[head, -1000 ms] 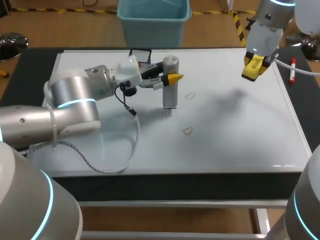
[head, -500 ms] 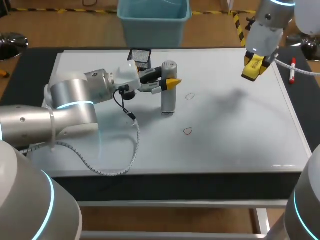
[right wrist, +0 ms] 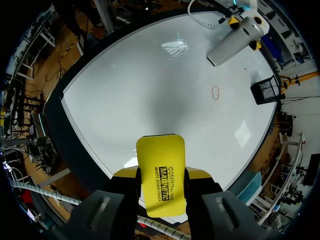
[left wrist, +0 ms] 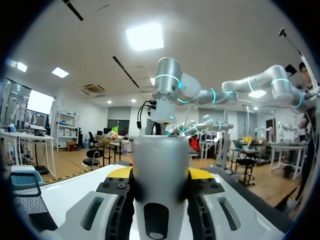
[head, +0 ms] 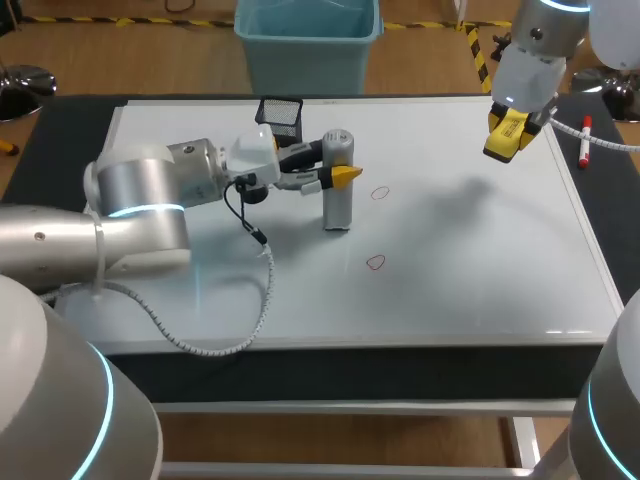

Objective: Pick up the inspection probe, press it on each red-marked spot on the whiteboard one by one, put down the probe, pick up the eraser, and wipe off all the red marks.

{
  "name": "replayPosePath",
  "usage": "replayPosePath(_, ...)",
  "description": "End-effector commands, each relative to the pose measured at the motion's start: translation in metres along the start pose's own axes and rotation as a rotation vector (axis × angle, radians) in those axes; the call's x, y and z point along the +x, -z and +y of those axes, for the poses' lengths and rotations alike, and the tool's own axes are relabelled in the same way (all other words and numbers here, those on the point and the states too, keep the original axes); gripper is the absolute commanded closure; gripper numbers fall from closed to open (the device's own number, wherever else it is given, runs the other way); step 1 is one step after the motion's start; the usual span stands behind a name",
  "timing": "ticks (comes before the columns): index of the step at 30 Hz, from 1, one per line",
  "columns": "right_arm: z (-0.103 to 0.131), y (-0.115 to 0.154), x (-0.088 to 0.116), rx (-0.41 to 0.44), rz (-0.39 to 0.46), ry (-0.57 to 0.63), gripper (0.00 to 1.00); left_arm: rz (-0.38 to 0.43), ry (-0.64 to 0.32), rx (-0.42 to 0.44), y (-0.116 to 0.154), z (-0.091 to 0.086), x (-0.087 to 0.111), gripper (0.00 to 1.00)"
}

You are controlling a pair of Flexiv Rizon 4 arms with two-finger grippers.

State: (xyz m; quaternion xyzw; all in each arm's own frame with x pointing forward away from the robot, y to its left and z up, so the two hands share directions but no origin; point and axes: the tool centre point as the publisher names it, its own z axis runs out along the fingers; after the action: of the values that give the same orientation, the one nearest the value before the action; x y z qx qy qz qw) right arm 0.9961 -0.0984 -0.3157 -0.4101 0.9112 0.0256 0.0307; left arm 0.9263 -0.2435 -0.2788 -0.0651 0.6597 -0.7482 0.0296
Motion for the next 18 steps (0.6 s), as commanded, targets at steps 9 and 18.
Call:
replayPosePath(9,-0.0007,0.0008,-0.0003,0.002,0.004,0.002,1.0,0.026,0.01,-0.029,0.0028,-0.0054,0.0039,1.0)
replayPosePath(18,-0.0007,0.0008,-0.0003,0.002,0.004,0.002,1.0,0.027,0.005,-0.026,0.0036,-0.0052,0.0035,1.0)
